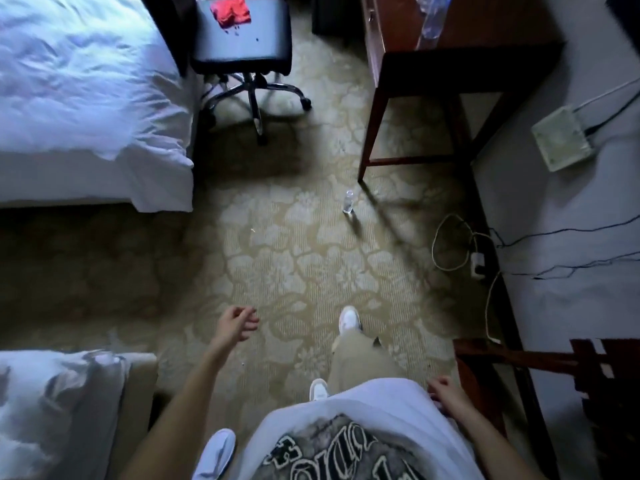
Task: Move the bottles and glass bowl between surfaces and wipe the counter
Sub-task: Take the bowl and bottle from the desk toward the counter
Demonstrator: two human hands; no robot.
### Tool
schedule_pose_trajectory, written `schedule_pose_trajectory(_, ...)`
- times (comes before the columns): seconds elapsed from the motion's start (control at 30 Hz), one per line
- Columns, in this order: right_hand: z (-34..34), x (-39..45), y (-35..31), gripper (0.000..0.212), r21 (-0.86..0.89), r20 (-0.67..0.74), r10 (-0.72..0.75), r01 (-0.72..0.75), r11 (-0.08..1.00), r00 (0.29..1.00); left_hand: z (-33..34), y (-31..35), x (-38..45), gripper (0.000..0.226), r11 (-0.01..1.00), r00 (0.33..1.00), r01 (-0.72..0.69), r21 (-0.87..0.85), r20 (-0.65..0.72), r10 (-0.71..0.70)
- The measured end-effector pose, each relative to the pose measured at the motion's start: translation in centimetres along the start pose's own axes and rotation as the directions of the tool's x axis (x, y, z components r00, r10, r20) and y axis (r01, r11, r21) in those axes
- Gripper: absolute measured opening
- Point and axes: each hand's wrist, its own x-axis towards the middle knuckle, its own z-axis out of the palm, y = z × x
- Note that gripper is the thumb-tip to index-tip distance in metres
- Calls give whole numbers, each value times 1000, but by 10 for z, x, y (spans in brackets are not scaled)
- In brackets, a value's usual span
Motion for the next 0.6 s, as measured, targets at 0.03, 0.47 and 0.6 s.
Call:
schedule_pose_trajectory(0.03,3,16,-31,15,-2,10,-11,11,1000,1000,-1,23,22,18,1000,1000,-6,5,-10,6)
schedule_pose_trajectory(0.47,3,139,-556,10,4,141,-303,305,952,943,-20,170,207,28,885,879,439,-154,-129,-458)
schedule_pose_trajectory(0.6,-3,158,-677,11,52,101,-397,393,918,912,-34,265,305,29,908,909,387,-161,-99,-405)
